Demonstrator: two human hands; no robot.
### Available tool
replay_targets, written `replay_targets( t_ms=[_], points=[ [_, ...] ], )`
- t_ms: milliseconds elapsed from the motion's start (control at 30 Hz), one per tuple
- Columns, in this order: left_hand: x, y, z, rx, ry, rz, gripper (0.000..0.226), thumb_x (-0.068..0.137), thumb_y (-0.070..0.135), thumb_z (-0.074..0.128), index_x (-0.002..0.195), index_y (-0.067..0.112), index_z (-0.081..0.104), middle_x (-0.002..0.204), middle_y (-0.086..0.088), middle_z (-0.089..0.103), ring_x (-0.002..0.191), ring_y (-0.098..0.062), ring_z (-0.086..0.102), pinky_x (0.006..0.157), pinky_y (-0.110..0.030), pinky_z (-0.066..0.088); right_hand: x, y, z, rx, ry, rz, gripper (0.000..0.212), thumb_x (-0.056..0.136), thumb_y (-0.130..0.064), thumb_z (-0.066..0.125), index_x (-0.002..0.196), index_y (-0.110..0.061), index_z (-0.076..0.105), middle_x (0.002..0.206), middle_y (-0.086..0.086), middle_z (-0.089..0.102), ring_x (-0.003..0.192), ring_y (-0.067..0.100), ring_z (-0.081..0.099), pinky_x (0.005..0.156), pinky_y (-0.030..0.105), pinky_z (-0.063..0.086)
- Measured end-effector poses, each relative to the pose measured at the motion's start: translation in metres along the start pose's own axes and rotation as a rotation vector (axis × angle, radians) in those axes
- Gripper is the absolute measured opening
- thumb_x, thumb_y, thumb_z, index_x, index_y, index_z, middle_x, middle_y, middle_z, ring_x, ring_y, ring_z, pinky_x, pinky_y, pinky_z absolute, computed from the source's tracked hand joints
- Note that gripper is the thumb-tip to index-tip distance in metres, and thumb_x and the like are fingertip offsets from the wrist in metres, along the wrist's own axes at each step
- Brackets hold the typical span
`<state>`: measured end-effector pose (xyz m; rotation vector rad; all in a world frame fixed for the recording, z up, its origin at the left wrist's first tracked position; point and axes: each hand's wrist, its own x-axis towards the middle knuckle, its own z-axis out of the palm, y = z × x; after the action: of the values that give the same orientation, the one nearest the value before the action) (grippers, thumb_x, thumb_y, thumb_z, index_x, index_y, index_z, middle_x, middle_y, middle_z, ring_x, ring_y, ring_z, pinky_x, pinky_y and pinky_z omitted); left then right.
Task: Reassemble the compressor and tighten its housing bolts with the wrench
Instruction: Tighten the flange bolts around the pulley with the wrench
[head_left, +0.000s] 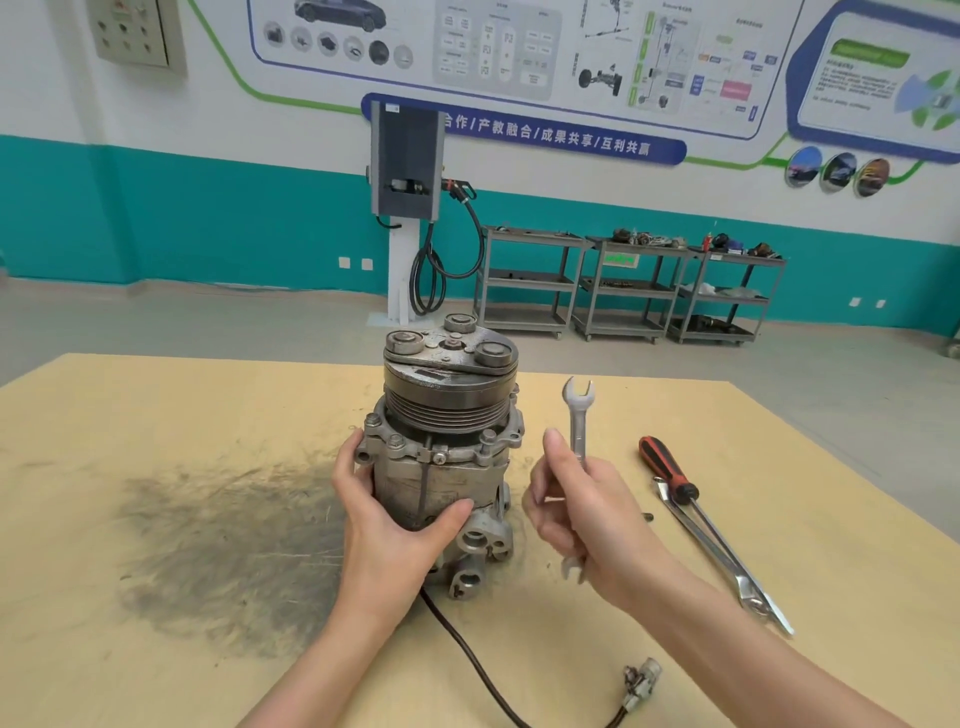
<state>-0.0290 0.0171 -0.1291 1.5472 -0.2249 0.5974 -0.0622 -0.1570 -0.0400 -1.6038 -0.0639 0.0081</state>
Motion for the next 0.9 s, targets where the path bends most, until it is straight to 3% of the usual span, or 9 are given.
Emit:
replay_targets(
  t_ms=[233, 533, 667, 900],
  points=[
    [-0.001, 0.001, 0.0, -0.007, 0.012, -0.029, 0.108, 0.065, 0.01, 0.089, 0.137, 0.046, 0.018, 0.135, 0.003, 0.051, 0.12, 0.005, 0.053, 0.094, -0.006, 0.04, 0.017, 0.006, 0.014, 0.292, -0.101, 0.203, 0.046, 0.098, -0.054, 0.042, 0.073, -0.016, 0.044, 0.058, 0.006, 0.051, 0.037, 0.009, 0.03, 0.033, 0.017, 0.02],
    [-0.01, 0.008, 0.015, 0.031, 0.108, -0.027, 0.11, 0.061, 0.018, 0.092, 0.139, 0.045, 0.02, 0.142, -0.002, 0.043, 0.13, -0.007, 0.048, 0.109, -0.034, 0.04, 0.03, 0.005, 0.013, 0.28, -0.002, 0.217, 0.05, 0.098, -0.054, 0.044, 0.065, -0.016, 0.043, 0.053, 0.005, 0.052, 0.036, 0.009, 0.033, 0.033, 0.018, 0.024],
    [-0.013, 0.013, 0.024, 0.08, 0.147, -0.04, 0.113, 0.06, 0.021, 0.093, 0.139, 0.045, 0.016, 0.147, -0.005, 0.038, 0.133, -0.016, 0.045, 0.111, -0.037, 0.039, 0.039, 0.001, 0.014, 0.223, 0.061, 0.243, 0.051, 0.099, -0.053, 0.044, 0.063, -0.017, 0.039, 0.049, 0.002, 0.05, 0.034, 0.01, 0.03, 0.032, 0.018, 0.022],
    [-0.015, 0.02, 0.029, 0.147, 0.134, -0.087, 0.12, 0.064, 0.024, 0.091, 0.149, 0.026, 0.006, 0.154, -0.01, 0.03, 0.14, -0.022, 0.039, 0.116, -0.047, 0.035, 0.055, -0.005, 0.01, 0.126, 0.036, 0.304, 0.05, 0.098, -0.056, 0.044, 0.068, -0.017, 0.042, 0.045, 0.002, 0.044, 0.033, 0.01, 0.026, 0.034, 0.018, 0.019]
  ],
)
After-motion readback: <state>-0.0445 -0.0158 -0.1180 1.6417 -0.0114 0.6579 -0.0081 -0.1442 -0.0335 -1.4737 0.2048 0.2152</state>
